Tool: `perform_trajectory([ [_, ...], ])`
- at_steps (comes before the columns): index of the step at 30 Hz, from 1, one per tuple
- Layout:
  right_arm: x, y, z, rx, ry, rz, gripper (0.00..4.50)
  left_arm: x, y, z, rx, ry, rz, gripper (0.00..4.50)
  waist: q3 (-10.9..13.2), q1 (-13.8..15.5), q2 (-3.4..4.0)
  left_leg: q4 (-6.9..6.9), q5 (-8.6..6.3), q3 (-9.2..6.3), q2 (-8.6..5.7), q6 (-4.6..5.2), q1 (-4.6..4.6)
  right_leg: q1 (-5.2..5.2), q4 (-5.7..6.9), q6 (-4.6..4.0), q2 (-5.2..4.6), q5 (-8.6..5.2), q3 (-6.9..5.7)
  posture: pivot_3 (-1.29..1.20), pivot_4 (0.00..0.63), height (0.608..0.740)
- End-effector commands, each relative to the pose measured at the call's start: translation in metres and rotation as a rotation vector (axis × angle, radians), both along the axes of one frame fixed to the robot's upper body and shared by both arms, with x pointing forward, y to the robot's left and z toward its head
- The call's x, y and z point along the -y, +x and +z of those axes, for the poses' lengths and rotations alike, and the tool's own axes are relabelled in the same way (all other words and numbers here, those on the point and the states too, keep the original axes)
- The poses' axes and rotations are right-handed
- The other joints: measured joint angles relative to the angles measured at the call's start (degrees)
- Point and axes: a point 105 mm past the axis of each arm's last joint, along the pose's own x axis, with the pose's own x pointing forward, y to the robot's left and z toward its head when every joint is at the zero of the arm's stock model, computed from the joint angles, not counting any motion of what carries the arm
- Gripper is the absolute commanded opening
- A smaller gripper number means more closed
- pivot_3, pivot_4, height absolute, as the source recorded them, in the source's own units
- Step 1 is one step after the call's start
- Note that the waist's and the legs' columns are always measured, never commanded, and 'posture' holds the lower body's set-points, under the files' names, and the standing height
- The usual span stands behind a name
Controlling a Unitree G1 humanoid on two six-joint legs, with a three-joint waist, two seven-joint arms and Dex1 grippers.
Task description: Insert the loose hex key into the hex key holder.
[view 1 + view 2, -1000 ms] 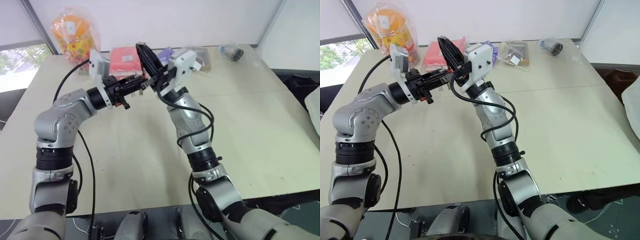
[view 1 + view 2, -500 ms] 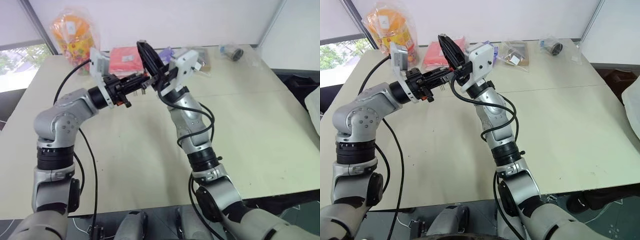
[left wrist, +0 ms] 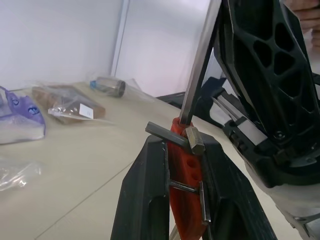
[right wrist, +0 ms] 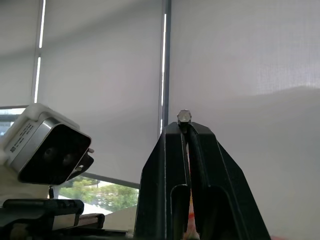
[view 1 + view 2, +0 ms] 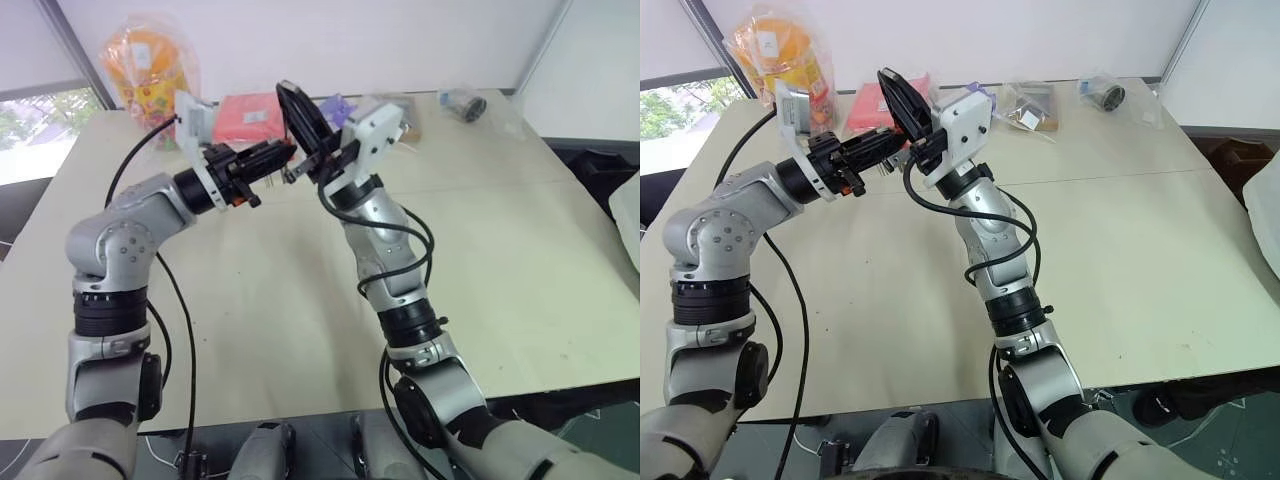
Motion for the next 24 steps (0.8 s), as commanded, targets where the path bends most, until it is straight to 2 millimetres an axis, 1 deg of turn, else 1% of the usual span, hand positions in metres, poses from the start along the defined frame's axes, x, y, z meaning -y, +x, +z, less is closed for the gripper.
perform_trajectory([
  [1, -0.002, -0.005, 0.002, 0.02, -0.016, 0.009, 0.04, -0.003, -0.008, 0.032, 0.117, -0.044, -0.002, 0.16, 0.0, 0.02, 0.0, 0.0, 0.0, 0.0, 0.0, 0.0, 0.0, 0.0, 0.0, 0.0, 0.0, 0.0, 0.0, 0.0, 0.15, 0.74],
  [5, -0.005, -0.003, -0.007, 0.0, -0.077, 0.01, 0.04, -0.003, -0.008, 0.032, 0.119, -0.04, -0.003, 0.16, 0.0, 0.01, 0.0, 0.01, 0.0, 0.0, 0.0, 0.0, 0.0, 0.01, 0.0, 0.0, -0.01, 0.0, 0.0, 0.0, 0.15, 0.74],
  [8, -0.005, -0.002, -0.01, -0.019, -0.088, 0.016, 0.04, -0.003, -0.008, 0.032, 0.12, -0.04, -0.002, 0.16, 0.0, 0.01, 0.0, 0.0, 0.0, 0.01, 0.0, 0.0, 0.0, 0.0, 0.0, 0.0, 0.0, 0.0, 0.0, 0.0, 0.15, 0.74],
  [11, -0.003, -0.002, -0.011, -0.031, -0.094, 0.019, 1.0, -0.003, -0.008, 0.032, 0.121, -0.037, -0.002, 0.16, 0.0, 0.01, 0.0, 0.0, 0.0, 0.0, 0.0, 0.0, 0.0, 0.0, 0.0, 0.0, 0.0, 0.0, 0.0, 0.0, 0.15, 0.74],
  [13, -0.001, -0.003, -0.012, -0.025, -0.102, 0.022, 1.95, -0.002, -0.008, 0.031, 0.121, -0.035, -0.001, 0.16, 0.0, 0.07, 0.0, 0.0, 0.0, 0.0, 0.0, 0.0, 0.0, 0.0, 0.0, 0.0, 0.0, 0.0, 0.0, 0.0, 0.15, 0.74],
  [14, 0.001, -0.004, -0.013, -0.025, -0.105, 0.023, 2.24, -0.002, -0.008, 0.031, 0.122, -0.034, -0.001, 0.16, 0.0, 0.07, 0.0, 0.01, 0.0, 0.0, 0.0, 0.0, 0.0, 0.01, 0.0, 0.0, 0.0, 0.0, -0.01, 0.0, 0.15, 0.74],
  [16, 0.009, -0.006, -0.016, -0.023, -0.118, 0.022, 2.24, -0.002, -0.008, 0.03, 0.122, -0.033, -0.001, 0.16, 0.0, 0.1, 0.0, 0.02, 0.0, 0.0, 0.0, 0.0, 0.0, 0.02, -0.01, 0.0, -0.01, 0.0, 0.0, 0.0, 0.15, 0.74],
  [18, 0.021, -0.008, -0.021, -0.03, -0.132, 0.014, 2.24, -0.001, -0.009, 0.03, 0.122, -0.032, -0.001, 0.16, 0.0, 0.13, 0.0, 0.02, 0.0, -0.01, 0.0, 0.0, 0.0, 0.02, -0.01, 0.0, -0.01, 0.0, -0.01, 0.0, 0.15, 0.74],
  [20, 0.035, -0.011, -0.026, -0.042, -0.152, 0.002, 2.24, 0.0, -0.008, 0.027, 0.115, -0.032, -0.002, 0.16, 0.0, 0.22, 0.0, 0.02, 0.0, -0.01, -0.01, 0.0, 0.0, 0.03, -0.01, 0.0, -0.01, 0.0, -0.01, 0.0, 0.15, 0.74],
  [24, 0.067, -0.016, -0.033, -0.087, -0.184, -0.03, 2.24, 0.005, -0.007, 0.016, 0.075, -0.027, -0.02, 0.16, 0.0, 0.51, 0.0, 0.04, 0.0, 0.01, -0.01, 0.0, 0.0, 0.06, -0.05, 0.0, -0.01, 0.0, 0.0, 0.0, 0.15, 0.74],
])
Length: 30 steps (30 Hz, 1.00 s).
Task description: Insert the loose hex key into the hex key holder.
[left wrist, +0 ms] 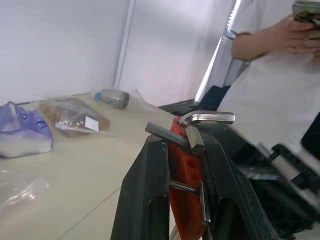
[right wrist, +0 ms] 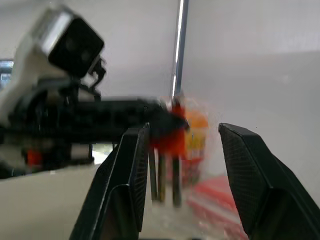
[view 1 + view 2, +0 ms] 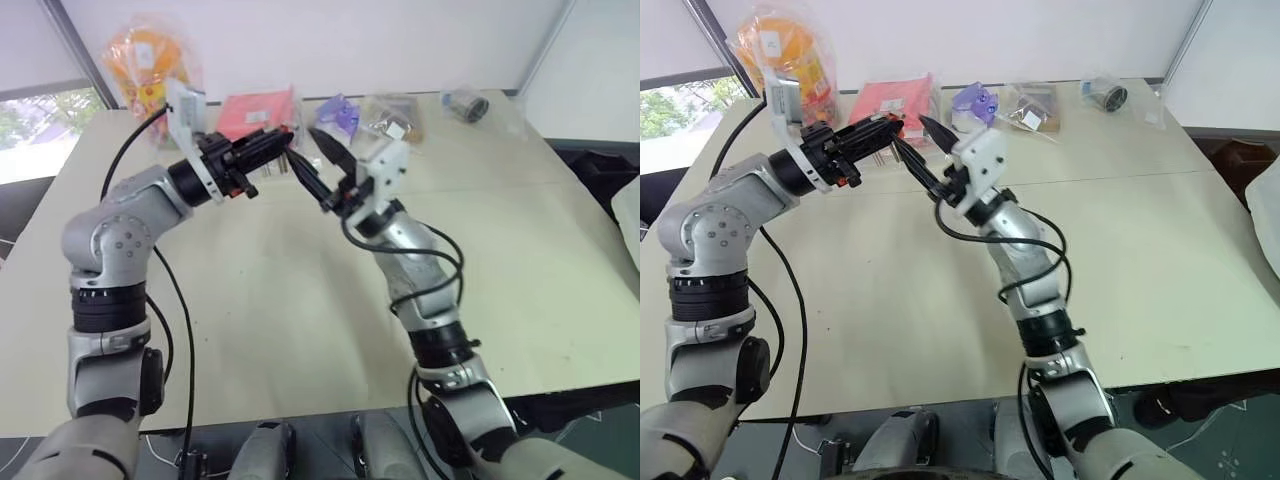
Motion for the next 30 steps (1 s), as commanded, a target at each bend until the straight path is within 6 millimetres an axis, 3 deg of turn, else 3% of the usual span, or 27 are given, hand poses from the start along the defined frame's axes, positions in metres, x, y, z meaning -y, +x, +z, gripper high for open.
perform_trajectory([
  [1, 0.026, -0.015, 0.016, 0.031, 0.013, -0.008, 2.24, 0.008, -0.006, 0.0, 0.019, 0.002, -0.034, 0.16, 0.0, 0.21, 0.0, 0.0, 0.0, 0.0, 0.0, 0.0, 0.0, 0.0, 0.0, 0.0, 0.0, 0.0, 0.0, 0.0, 0.15, 0.74],
  [9, 0.114, -0.038, -0.041, -0.102, -0.412, -0.179, 2.24, 0.055, 0.004, -0.065, -0.221, 0.021, -0.155, 0.16, 0.0, 2.83, -0.01, 0.09, -0.02, 0.08, -0.06, 0.05, 0.01, 0.17, -0.15, 0.0, 0.06, 0.0, 0.0, 0.0, 0.15, 0.74],
  [14, 0.162, -0.044, -0.043, -0.115, -0.559, -0.334, 2.24, 0.086, 0.011, -0.091, -0.413, -0.023, -0.225, 0.16, 0.03, 2.89, -0.06, 0.19, -0.07, 0.22, -0.07, 0.14, 0.07, 0.26, -0.19, 0.0, 0.08, 0.0, 0.02, 0.0, 0.15, 0.74],
  [21, 0.168, -0.051, -0.036, -0.089, -0.528, -0.423, 2.24, 0.117, 0.016, -0.13, -0.683, -0.045, -0.271, 0.16, 0.03, 2.94, -0.05, 0.18, -0.07, 0.24, -0.02, 0.14, 0.11, 0.26, -0.16, 0.0, 0.1, 0.0, 0.03, 0.0, 0.15, 0.74],
  [30, 0.165, -0.055, -0.039, -0.096, -0.502, -0.449, 2.24, 0.121, 0.014, -0.171, -0.942, -0.054, -0.241, 0.16, 0.03, 3.0, -0.06, 0.18, -0.07, 0.22, -0.03, 0.14, 0.11, 0.27, -0.16, 0.01, 0.1, 0.0, 0.02, 0.0, 0.15, 0.74],
])
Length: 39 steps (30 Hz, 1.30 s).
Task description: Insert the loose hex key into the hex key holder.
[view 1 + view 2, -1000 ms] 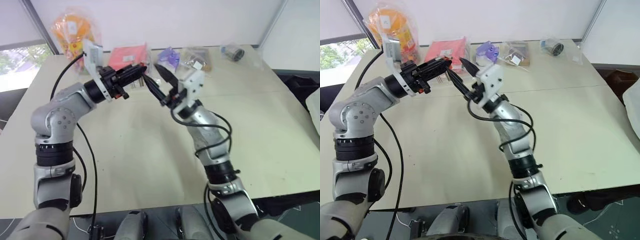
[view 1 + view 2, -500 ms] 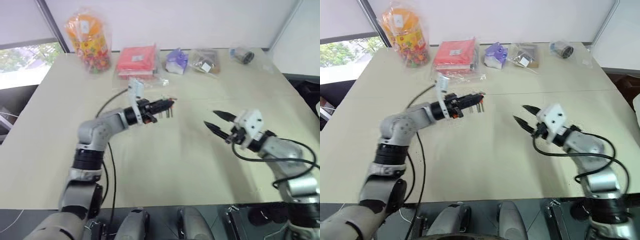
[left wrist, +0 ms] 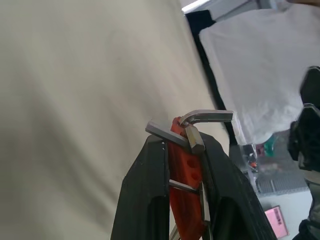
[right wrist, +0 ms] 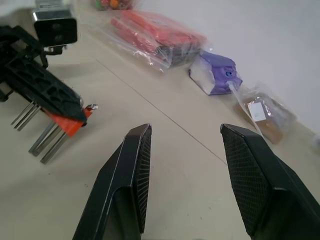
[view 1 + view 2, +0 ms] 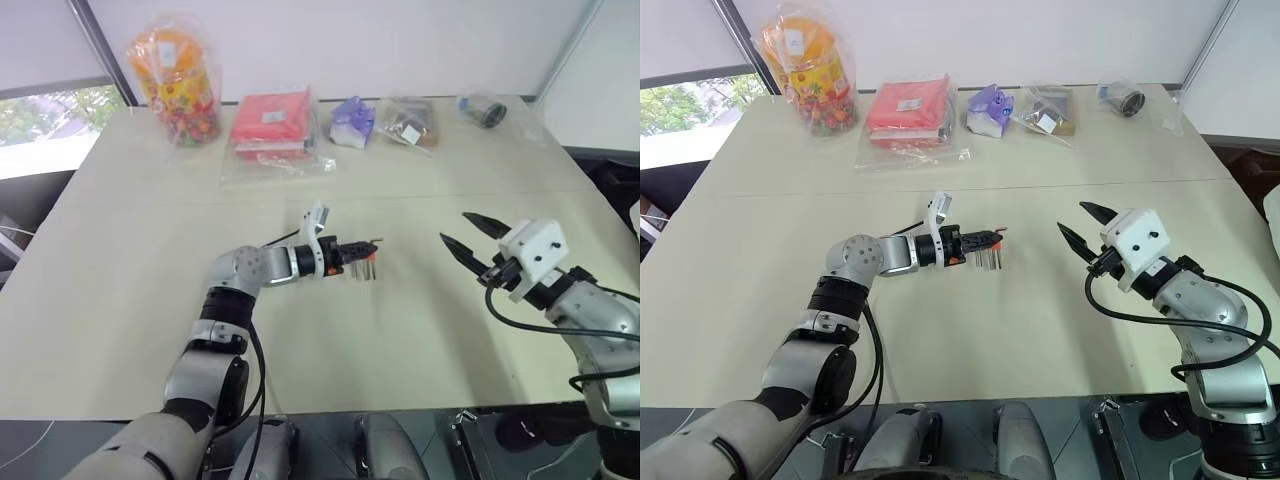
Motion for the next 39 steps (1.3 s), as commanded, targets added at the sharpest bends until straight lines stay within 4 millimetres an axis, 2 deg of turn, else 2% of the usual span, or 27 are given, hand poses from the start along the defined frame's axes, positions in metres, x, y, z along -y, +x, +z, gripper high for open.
perform_trajectory([
  [1, -0.005, -0.003, 0.014, 0.068, 0.001, 0.006, 2.24, 0.001, -0.002, -0.005, -0.04, -0.001, 0.0, 0.16, 0.0, 0.01, 0.0, 0.0, 0.0, 0.0, -0.01, 0.0, 0.0, 0.0, 0.0, 0.0, -0.01, 0.0, 0.0, 0.0, 0.15, 0.74],
  [6, -0.011, 0.001, 0.014, 0.076, 0.003, 0.02, 2.24, -0.004, -0.003, -0.014, -0.067, 0.016, 0.019, 0.16, 0.0, -0.01, 0.0, 0.01, 0.0, -0.01, -0.01, -0.01, 0.0, 0.01, 0.0, 0.0, -0.01, 0.0, 0.0, 0.0, 0.15, 0.74],
  [7, -0.012, 0.002, 0.014, 0.077, 0.003, 0.021, 2.29, -0.004, -0.003, -0.014, -0.07, 0.018, 0.022, 0.66, 0.0, -0.01, 0.0, 0.01, 0.0, -0.01, -0.01, -0.01, 0.01, 0.01, 0.0, 0.0, -0.01, 0.0, 0.0, 0.0, 0.15, 0.74],
  [12, -0.014, 0.005, 0.013, 0.075, -0.007, 0.035, 2.29, -0.015, -0.002, -0.017, -0.062, 0.042, 0.047, 0.66, -0.01, -0.05, 0.01, 0.0, 0.0, -0.01, 0.0, -0.01, 0.01, 0.01, 0.0, 0.0, -0.01, 0.0, 0.0, 0.0, 0.15, 0.74],
  [22, -0.012, 0.011, 0.013, 0.073, -0.027, 0.046, 2.29, -0.058, 0.018, -0.011, 0.009, 0.112, 0.176, 0.66, -0.02, -0.15, 0.02, 0.0, 0.0, 0.01, 0.02, -0.01, 0.06, 0.03, 0.01, 0.0, 0.0, 0.0, 0.01, 0.0, 0.15, 0.74],
  [27, -0.013, 0.015, 0.013, 0.078, -0.031, 0.052, 2.29, -0.062, 0.022, -0.009, 0.054, 0.123, 0.195, 0.66, -0.03, -0.04, 0.01, 0.01, 0.0, 0.0, 0.01, -0.01, 0.07, 0.05, 0.01, 0.0, -0.01, 0.0, 0.01, 0.0, 0.15, 0.74],
  [28, -0.013, 0.015, 0.013, 0.078, -0.03, 0.053, 2.31, -0.061, 0.022, -0.008, 0.057, 0.118, 0.199, 1.19, -0.03, -0.06, 0.01, 0.01, 0.0, 0.0, 0.01, -0.01, 0.07, 0.05, 0.01, 0.0, -0.01, 0.0, 0.01, 0.0, 0.15, 0.74],
  [32, -0.014, 0.016, 0.014, 0.081, -0.033, 0.055, 2.31, -0.053, 0.024, -0.001, 0.066, 0.095, 0.194, 1.19, -0.03, -0.02, 0.01, 0.0, 0.0, 0.0, 0.01, -0.01, 0.07, 0.04, 0.01, 0.0, -0.03, 0.0, 0.01, 0.0, 0.15, 0.74],
  [34, -0.014, 0.016, 0.014, 0.082, -0.033, 0.054, 2.31, -0.047, 0.023, 0.003, 0.063, 0.068, 0.18, 1.63, -0.03, 0.16, 0.01, 0.01, 0.0, 0.0, -0.01, -0.01, 0.05, 0.04, 0.01, 0.0, -0.05, 0.0, 0.0, 0.0, 0.15, 0.74],
  [35, -0.014, 0.016, 0.014, 0.082, -0.034, 0.053, 2.31, -0.044, 0.023, 0.004, 0.058, 0.056, 0.173, 1.97, -0.03, 0.22, 0.01, 0.01, 0.0, 0.0, -0.02, -0.01, 0.05, 0.05, 0.0, 0.0, -0.05, 0.0, 0.0, 0.0, 0.15, 0.74],
  [39, -0.013, 0.015, 0.013, 0.081, -0.036, 0.05, 2.31, -0.039, 0.022, 0.004, 0.05, 0.056, 0.163, 4.0, -0.03, 0.07, 0.01, 0.02, 0.0, 0.0, -0.02, -0.01, 0.04, 0.05, 0.0, 0.0, -0.05, 0.0, 0.0, 0.0, 0.15, 0.74],
])
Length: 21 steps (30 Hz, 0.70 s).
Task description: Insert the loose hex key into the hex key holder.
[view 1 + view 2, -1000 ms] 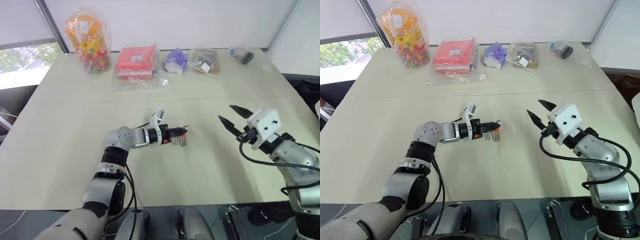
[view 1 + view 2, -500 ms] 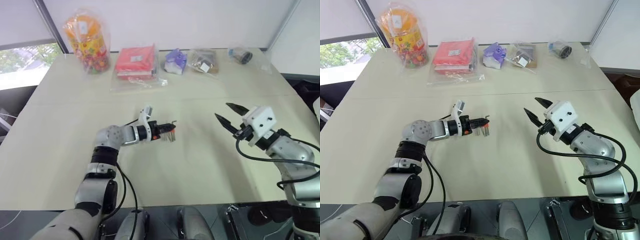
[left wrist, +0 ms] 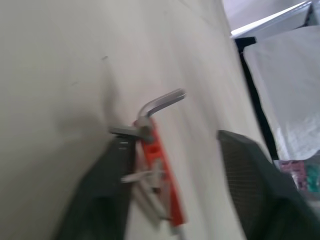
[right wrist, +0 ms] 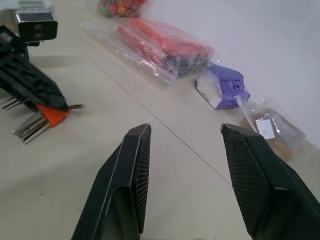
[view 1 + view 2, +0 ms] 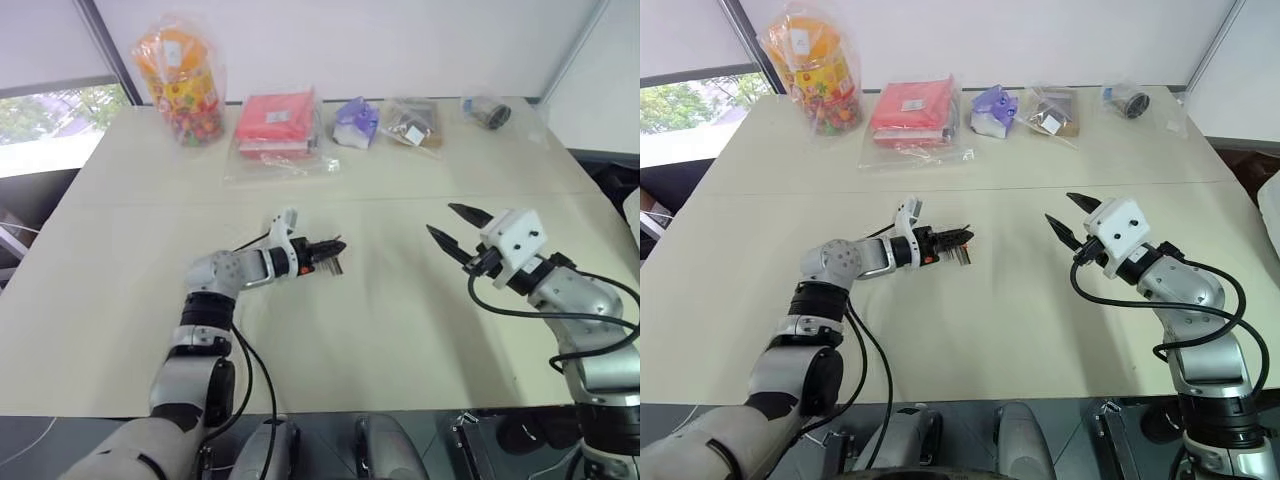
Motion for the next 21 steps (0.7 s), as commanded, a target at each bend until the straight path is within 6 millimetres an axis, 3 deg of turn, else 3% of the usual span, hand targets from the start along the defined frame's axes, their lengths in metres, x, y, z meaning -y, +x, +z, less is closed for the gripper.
perform_trajectory([
  [1, -0.001, -0.003, 0.011, 0.053, -0.01, 0.006, 2.31, 0.003, 0.002, 0.009, 0.02, -0.017, -0.007, 4.46, 0.0, -0.09, 0.0, 0.0, 0.0, 0.0, 0.0, 0.0, 0.0, 0.0, 0.0, 0.0, 0.01, 0.0, 0.0, 0.0, 0.15, 0.74],
  [10, -0.001, -0.004, 0.008, 0.05, -0.024, 0.002, 2.31, -0.013, 0.003, 0.01, 0.046, 0.065, -0.017, 4.46, 0.0, -0.32, 0.0, -0.01, 0.0, -0.01, 0.01, 0.0, 0.01, 0.0, 0.01, 0.0, 0.03, 0.0, 0.0, 0.0, 0.15, 0.74],
  [21, -0.005, 0.003, 0.012, 0.065, -0.007, 0.016, 2.31, -0.048, 0.004, 0.016, 0.304, 0.37, -0.064, 4.46, -0.01, -0.19, 0.01, -0.03, 0.0, 0.0, 0.03, 0.0, 0.04, -0.01, 0.01, 0.0, 0.03, 0.0, 0.01, 0.0, 0.15, 0.74],
])
